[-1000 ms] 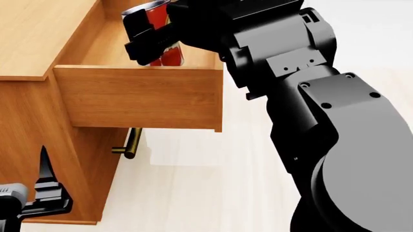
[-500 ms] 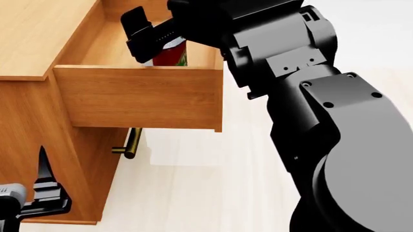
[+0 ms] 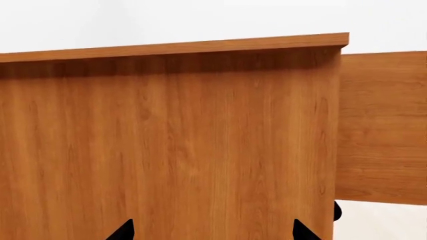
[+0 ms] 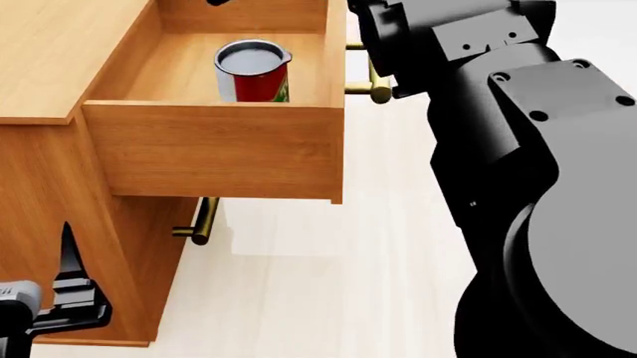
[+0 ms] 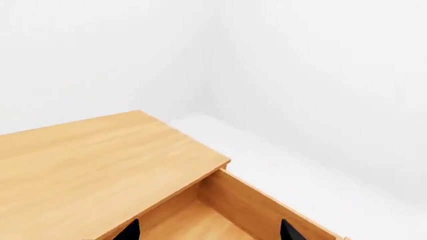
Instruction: Put the ketchup in the top drawer of the cabinet.
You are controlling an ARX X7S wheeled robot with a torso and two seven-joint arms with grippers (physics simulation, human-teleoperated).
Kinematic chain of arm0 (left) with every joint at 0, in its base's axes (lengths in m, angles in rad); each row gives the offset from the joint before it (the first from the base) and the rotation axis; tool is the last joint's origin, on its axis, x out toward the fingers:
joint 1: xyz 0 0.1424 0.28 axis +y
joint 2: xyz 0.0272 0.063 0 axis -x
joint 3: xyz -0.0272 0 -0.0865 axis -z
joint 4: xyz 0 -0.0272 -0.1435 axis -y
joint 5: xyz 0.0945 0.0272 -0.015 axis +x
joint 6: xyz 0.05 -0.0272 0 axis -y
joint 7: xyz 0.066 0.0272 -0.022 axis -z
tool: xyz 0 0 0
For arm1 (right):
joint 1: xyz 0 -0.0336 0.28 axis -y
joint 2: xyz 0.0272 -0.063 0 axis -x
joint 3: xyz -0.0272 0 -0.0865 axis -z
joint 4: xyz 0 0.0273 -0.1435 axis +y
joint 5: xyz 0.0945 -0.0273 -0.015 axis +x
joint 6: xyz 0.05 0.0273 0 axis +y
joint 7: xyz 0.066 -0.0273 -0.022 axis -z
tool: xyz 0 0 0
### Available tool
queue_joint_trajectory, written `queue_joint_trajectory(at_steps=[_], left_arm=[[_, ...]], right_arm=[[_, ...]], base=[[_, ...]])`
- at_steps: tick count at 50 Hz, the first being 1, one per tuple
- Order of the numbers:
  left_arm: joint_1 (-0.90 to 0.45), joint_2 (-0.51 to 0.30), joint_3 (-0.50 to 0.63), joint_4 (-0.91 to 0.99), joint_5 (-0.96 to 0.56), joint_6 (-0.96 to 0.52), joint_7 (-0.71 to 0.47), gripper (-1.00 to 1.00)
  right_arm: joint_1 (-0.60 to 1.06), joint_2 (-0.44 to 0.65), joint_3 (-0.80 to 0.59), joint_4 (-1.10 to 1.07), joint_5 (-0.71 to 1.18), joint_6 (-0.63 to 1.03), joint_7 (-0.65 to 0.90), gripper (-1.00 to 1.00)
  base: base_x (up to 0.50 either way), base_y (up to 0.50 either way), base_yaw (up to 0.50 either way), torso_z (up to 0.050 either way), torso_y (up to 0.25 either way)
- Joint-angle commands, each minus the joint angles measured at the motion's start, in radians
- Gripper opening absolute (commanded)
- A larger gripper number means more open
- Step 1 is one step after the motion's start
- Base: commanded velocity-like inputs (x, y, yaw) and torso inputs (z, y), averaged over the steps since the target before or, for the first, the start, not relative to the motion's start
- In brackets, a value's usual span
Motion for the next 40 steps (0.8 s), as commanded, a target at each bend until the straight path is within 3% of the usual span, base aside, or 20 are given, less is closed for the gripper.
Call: queue_joint_trajectory(at_steps=[1,8,21,30,34,40], left_arm=[[-0.006,-0.001,0.005,0.002,-0.001,-0.002,-0.001,1.0],[-0.009,-0.001,0.007,0.007,-0.002,-0.006,-0.003,1.0],[-0.007,-0.006,0.009,0.012,-0.005,-0.006,-0.004,1.0],[0.001,-0.009,0.009,0.015,-0.006,-0.002,-0.006,1.0],[0.001,-0.013,0.007,0.019,-0.008,-0.004,-0.007,1.0],[0.001,-0.013,0.01,0.019,-0.008,-0.001,-0.007,1.0]], right_arm=[[0.068,0.0,0.033,0.01,0.0,-0.038,0.042,1.0],[0.087,0.001,0.21,0.01,-0.158,-0.041,0.079,1.0],[0.103,0.025,0.806,0.01,-0.774,0.046,0.059,1.0],[0.11,0.069,0.918,-0.006,-0.905,0.068,0.071,1.0],[-0.013,0.205,0.945,-0.437,-0.834,0.301,0.204,1.0],[-0.098,0.297,0.976,-0.685,-0.777,0.418,0.286,1.0]], base=[[0.0,0.0,0.0,0.0,0.0],[0.0,0.0,0.0,0.0,0.0],[0.0,0.0,0.0,0.0,0.0],[0.0,0.0,0.0,0.0,0.0],[0.0,0.0,0.0,0.0,0.0],[0.0,0.0,0.0,0.0,0.0]])
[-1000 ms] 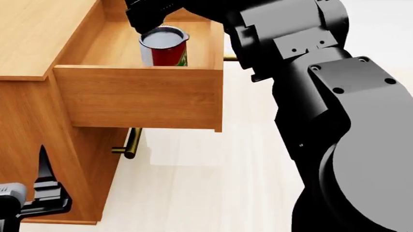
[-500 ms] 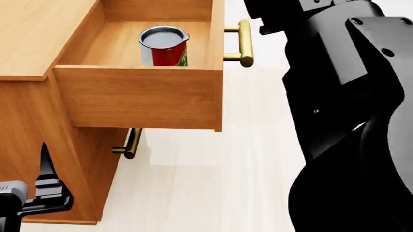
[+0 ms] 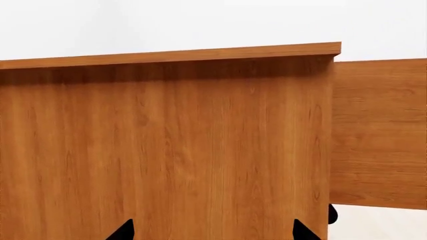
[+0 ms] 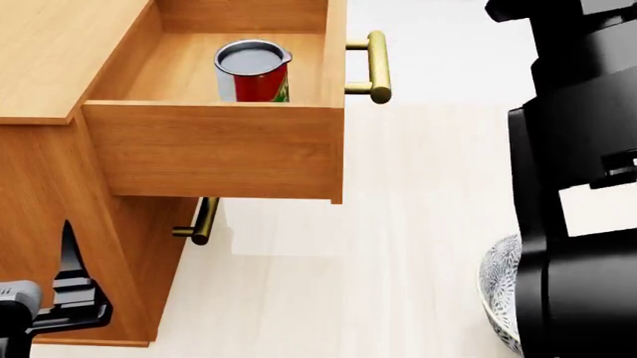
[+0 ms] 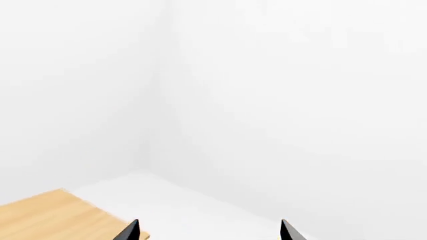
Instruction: Put the ketchup in the top drawer of the cabinet.
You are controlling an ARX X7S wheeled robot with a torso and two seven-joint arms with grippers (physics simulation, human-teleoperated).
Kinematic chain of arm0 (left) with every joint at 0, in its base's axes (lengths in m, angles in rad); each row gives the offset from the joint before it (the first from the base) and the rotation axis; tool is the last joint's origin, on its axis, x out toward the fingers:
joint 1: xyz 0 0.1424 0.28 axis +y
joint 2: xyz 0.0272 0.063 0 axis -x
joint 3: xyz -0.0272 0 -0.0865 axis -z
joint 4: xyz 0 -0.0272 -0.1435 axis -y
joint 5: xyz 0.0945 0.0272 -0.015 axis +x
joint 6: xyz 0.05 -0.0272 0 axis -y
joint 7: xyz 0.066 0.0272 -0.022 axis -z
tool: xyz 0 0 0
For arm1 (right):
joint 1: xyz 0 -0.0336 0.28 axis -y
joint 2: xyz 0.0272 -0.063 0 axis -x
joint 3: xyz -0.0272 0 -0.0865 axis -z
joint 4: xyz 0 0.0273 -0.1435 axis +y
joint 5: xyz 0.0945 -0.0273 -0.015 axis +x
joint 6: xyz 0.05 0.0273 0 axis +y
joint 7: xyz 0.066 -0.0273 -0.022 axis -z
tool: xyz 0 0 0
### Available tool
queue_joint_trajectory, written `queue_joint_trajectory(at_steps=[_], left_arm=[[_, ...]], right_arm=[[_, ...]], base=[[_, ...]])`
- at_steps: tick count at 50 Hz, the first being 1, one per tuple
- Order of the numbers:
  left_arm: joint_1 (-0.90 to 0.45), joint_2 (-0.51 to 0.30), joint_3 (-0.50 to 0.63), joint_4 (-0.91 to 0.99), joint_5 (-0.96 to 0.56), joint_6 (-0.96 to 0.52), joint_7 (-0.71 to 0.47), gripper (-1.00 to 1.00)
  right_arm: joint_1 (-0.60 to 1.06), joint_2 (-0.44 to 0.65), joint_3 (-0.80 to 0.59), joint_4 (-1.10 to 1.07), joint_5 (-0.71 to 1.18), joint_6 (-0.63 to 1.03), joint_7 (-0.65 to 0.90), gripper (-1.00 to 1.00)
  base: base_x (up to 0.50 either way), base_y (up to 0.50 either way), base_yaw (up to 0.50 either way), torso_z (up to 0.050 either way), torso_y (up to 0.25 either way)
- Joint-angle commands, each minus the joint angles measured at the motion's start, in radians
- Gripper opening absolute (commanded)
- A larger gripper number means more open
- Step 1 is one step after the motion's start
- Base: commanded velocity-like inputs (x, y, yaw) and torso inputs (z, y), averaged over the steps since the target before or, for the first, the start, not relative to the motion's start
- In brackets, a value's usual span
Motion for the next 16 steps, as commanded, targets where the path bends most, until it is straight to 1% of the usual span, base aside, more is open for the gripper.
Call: queue_joint_trajectory(at_steps=[1,6,9,16], left_arm=[[0.003,-0.004,0.001,0.006,-0.002,0.001,-0.002,1.0],[0.007,-0.007,0.0,0.004,-0.002,0.005,-0.002,1.0],[0.007,-0.007,0.0,0.005,-0.002,0.006,-0.003,1.0],[0.009,-0.009,0.001,0.007,-0.003,0.005,-0.006,1.0]], right_arm=[[-0.128,0.162,0.13,-0.417,0.004,0.224,0.14,1.0],[-0.207,0.244,0.174,-0.612,0.064,0.305,0.211,1.0],[-0.293,0.303,0.205,-0.755,0.106,0.336,0.255,1.0],[-0.372,0.377,0.271,-0.897,0.173,0.382,0.319,1.0]], base=[[0.0,0.0,0.0,0.0,0.0],[0.0,0.0,0.0,0.0,0.0],[0.0,0.0,0.0,0.0,0.0],[0.0,0.0,0.0,0.0,0.0]])
